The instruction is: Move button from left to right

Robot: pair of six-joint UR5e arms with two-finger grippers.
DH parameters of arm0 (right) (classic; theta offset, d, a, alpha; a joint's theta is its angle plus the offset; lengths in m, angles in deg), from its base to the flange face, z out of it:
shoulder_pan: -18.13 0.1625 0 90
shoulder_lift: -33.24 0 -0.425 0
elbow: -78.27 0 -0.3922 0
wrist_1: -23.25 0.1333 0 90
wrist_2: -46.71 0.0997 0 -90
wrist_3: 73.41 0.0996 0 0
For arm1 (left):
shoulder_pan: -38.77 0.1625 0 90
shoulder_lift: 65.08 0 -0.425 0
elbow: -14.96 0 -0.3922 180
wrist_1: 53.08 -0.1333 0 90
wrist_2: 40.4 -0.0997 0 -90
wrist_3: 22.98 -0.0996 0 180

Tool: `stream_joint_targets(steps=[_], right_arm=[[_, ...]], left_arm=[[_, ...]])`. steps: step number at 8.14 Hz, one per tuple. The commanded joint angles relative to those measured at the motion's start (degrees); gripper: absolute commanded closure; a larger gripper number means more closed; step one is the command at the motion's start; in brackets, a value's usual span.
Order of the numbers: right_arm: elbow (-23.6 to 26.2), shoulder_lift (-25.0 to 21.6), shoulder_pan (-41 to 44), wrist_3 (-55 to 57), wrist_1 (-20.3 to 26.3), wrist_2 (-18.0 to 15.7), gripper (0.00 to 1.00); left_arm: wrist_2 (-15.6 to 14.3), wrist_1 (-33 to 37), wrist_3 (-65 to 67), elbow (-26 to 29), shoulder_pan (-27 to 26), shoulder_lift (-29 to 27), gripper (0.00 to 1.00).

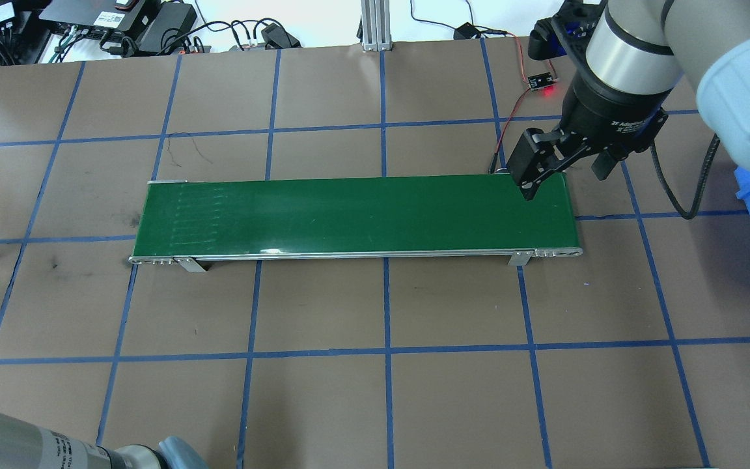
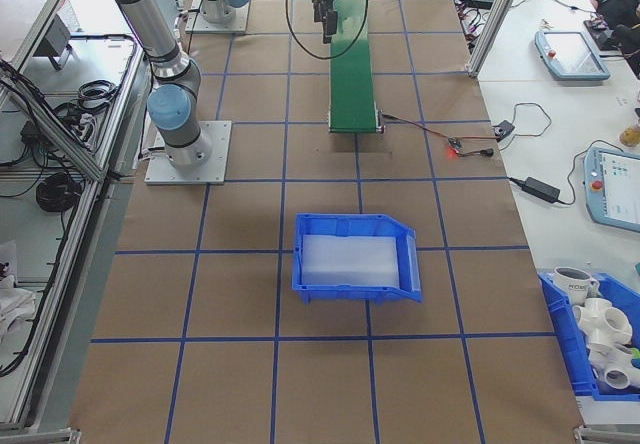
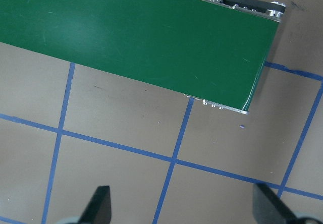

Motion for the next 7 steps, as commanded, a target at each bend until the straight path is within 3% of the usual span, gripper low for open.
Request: stream_joint_targets(steps=[1,2,7], right_arm=[[0.0,0.1,0.0,0.0,0.0,-0.3,0.00],[0.0,0.1,0.0,0.1,0.0,-0.5,0.00],[0.0,0.2,0.0,0.0,0.0,0.3,0.00]], left_arm=[[0.0,-4.6,-1.7,-0.9,1.4,-2.5,0.00],[0.4,-7.4,-1.6,-1.0,1.5,-3.9,0.00],[1.1,-8.1,-3.1,-0.9,4.3,-9.8,0.00]])
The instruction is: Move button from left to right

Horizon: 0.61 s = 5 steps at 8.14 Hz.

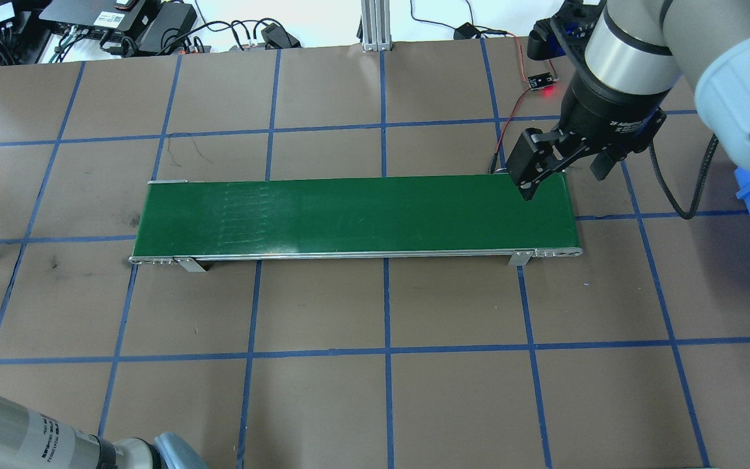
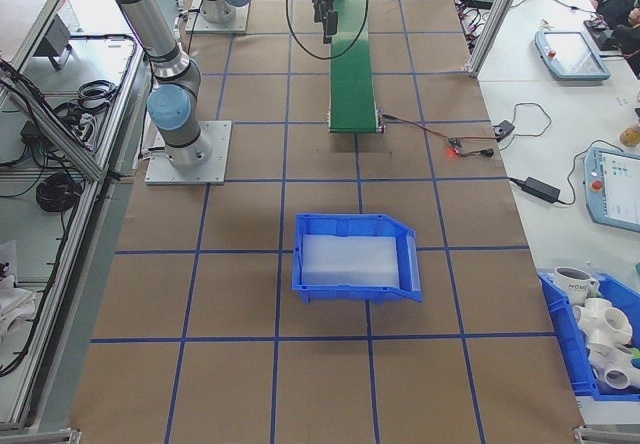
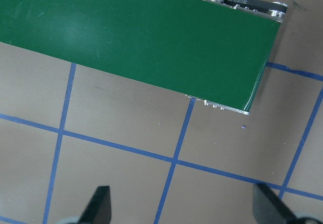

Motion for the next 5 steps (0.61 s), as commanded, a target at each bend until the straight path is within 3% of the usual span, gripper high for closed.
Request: stream_joint_targets(steps=[1,5], right_arm=[[-0.1,0.1,-0.1,0.1,-0.1,0.2,0.00],[0.0,0.4,0.0,0.1,-0.2,0.1,0.00]], left_arm=[[0.2,-0.2,-5.5,0.6,2.1,-3.6,0.00],[0.2,-6.1,-6.4,0.7,2.1,-6.7,0.00]])
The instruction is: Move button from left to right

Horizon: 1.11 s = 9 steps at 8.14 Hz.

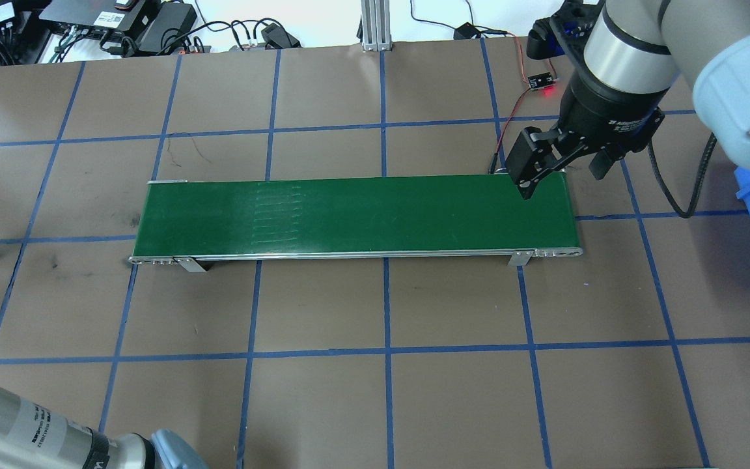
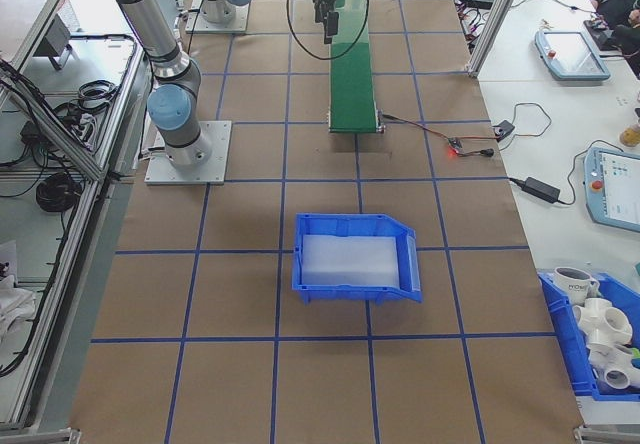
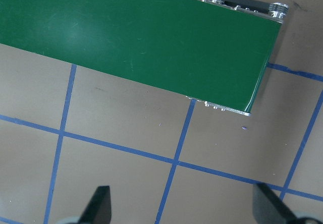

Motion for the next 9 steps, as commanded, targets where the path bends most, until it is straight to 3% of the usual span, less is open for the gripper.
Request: stream_joint_targets(steps=[1,6,7,8,9], right_arm=[[0.0,0.1,0.0,-0.1,0.0,-0.2,0.00],[0.1,0.1,0.1,-0.1,-0.1,-0.1,0.00],[0.1,0.1,0.0,-0.1,0.0,-0.2,0.00],[0.0,0.2,0.1,-0.1,0.0,-0.3,0.00],[0.1,0.2,0.0,-0.1,0.0,-0.4,0.00]], left_arm=[[0.0,-2.8,-0.3,0.2,0.0,-1.6,0.00],[0.1,-3.0,-0.2,0.1,0.0,-2.8,0.00],[1.7,-5.4,-0.2,-0.1,0.0,-2.8,0.00],[6.1,-7.2,-0.9,-0.5,0.0,-2.8,0.00],[6.4,-7.3,-1.3,-0.4,0.0,-2.8,0.04]])
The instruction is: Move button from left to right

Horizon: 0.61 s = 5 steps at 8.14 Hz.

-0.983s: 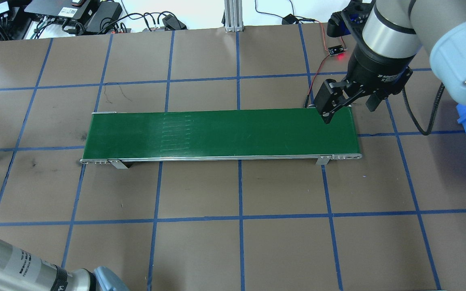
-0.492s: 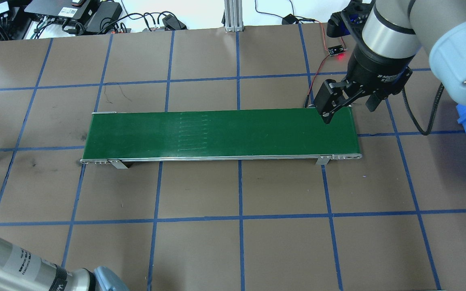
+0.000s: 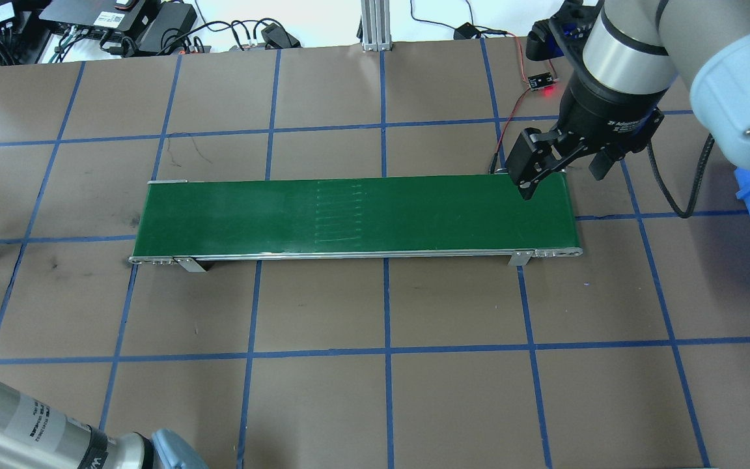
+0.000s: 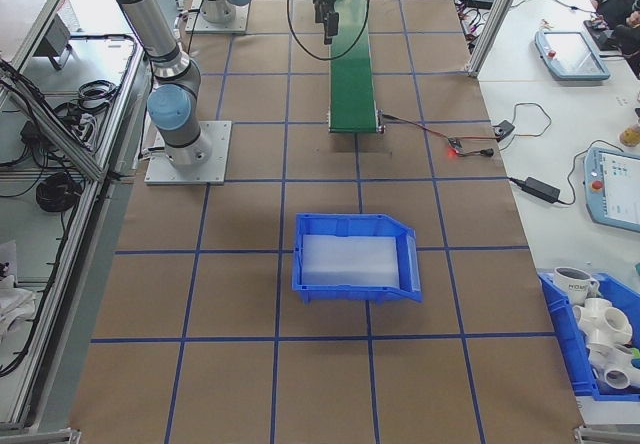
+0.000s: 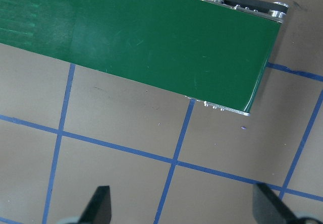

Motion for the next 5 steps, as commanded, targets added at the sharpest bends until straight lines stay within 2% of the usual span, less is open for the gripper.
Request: stream_joint_targets(steps=[1,3,5], right_arm=[[0.0,0.0,-0.1,0.0,0.0,-0.2,0.00],[-0.1,0.0,-0.1,0.0,0.0,-0.4,0.00],[-0.1,0.0,-0.1,-0.1,-0.1,-0.2,0.00]], left_arm=[[2.9,-1.7,-0.8,-0.3,0.0,-0.1,0.07],[2.3,-1.7,-1.0,-0.4,0.0,-0.1,0.00],[2.1,-1.6,-1.2,-0.4,0.1,-0.8,0.00]])
